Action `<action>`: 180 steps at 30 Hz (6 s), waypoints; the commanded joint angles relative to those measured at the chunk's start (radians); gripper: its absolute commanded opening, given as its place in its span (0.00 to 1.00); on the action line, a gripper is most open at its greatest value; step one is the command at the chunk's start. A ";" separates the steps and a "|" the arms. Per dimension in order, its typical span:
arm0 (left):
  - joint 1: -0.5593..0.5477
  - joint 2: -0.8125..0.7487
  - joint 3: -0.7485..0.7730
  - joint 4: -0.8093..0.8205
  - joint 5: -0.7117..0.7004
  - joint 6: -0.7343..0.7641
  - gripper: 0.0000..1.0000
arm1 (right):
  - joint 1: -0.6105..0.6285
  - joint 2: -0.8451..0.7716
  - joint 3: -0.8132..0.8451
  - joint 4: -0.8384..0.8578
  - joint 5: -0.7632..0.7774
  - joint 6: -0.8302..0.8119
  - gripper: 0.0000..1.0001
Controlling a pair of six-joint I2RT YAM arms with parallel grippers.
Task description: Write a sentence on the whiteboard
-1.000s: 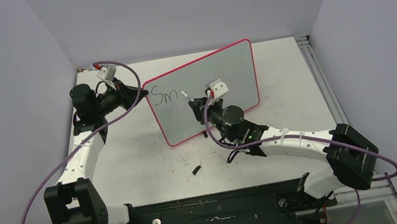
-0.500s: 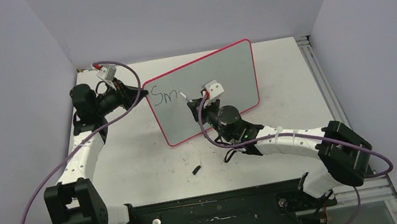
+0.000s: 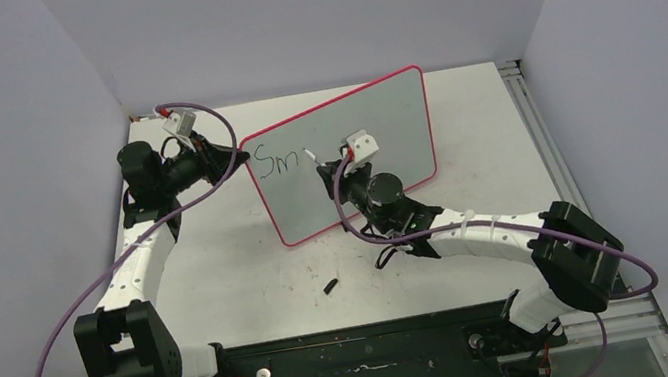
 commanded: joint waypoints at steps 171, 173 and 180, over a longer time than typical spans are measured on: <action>0.010 -0.034 0.000 -0.011 0.015 0.031 0.00 | 0.005 -0.053 -0.019 -0.046 0.053 -0.025 0.05; 0.011 -0.035 0.001 -0.012 0.015 0.031 0.00 | 0.005 -0.071 -0.010 -0.054 0.053 -0.035 0.05; 0.013 -0.034 0.001 -0.016 0.014 0.034 0.00 | 0.000 -0.135 -0.006 -0.074 0.036 -0.060 0.05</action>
